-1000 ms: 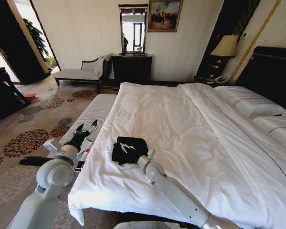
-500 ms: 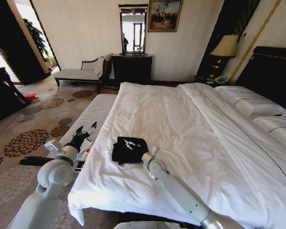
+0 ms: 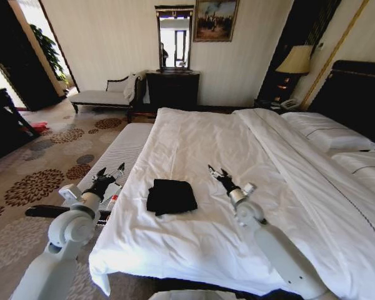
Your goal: Fold the clothes on the bed.
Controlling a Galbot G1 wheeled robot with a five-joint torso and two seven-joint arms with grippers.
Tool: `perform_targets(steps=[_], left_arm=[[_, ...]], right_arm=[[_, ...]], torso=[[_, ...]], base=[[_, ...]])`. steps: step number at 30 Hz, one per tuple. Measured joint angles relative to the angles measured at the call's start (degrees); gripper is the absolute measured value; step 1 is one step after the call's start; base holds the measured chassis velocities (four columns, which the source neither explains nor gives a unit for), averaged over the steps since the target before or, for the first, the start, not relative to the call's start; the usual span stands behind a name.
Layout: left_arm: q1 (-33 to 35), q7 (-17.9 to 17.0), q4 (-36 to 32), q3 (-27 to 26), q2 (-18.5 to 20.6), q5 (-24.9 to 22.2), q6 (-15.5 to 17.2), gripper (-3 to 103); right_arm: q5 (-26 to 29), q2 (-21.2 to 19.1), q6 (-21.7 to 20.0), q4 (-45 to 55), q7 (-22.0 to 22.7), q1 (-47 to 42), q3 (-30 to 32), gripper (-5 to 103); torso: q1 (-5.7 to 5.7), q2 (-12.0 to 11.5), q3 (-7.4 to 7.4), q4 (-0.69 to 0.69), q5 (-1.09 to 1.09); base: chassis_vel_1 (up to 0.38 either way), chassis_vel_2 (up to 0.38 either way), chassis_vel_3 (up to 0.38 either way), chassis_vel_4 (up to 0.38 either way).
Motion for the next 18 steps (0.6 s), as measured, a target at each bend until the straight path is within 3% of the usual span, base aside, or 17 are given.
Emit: perform_targets(steps=[2,3,6,12,18], left_arm=[[2.5,0.5,-1.5,-0.5,-0.8,2.2,-0.8,100],[2.5,0.5,-1.5,-0.5,-0.8,2.2,-0.8,100],[6.4,1.9,-3.6,-0.9,-1.9,7.4,-3.0,100],[8.5,3.2,-7.1,-0.2,-4.3,12.8,-4.5,100],[10.7,4.0,-8.9,0.8,-7.1,17.3,-6.1,100]], right_arm=[[-5.4,0.1,0.1,2.9,0.1,-3.8,4.6,100],[-5.4,0.1,0.1,2.9,0.1,-3.8,4.6,100],[-18.4,1.7,2.3,7.1,-1.7,-11.6,11.1,100],[-27.9,5.9,3.4,14.1,-2.2,-19.5,17.1,100],[-39.0,11.2,0.2,21.4,1.8,-27.7,22.4,100]], torso=[[0.00,0.0,0.00,-0.01,0.00],[0.00,0.0,0.00,-0.01,0.00],[0.00,0.0,0.00,-0.01,0.01],[-0.01,0.0,-0.01,0.00,0.00],[-0.01,0.0,0.00,0.00,-0.01]], base=[[0.000,0.000,0.000,0.000],[0.000,0.000,0.000,0.000],[0.000,0.000,0.000,0.000],[0.000,0.000,0.000,0.000],[0.000,0.000,0.000,0.000]])
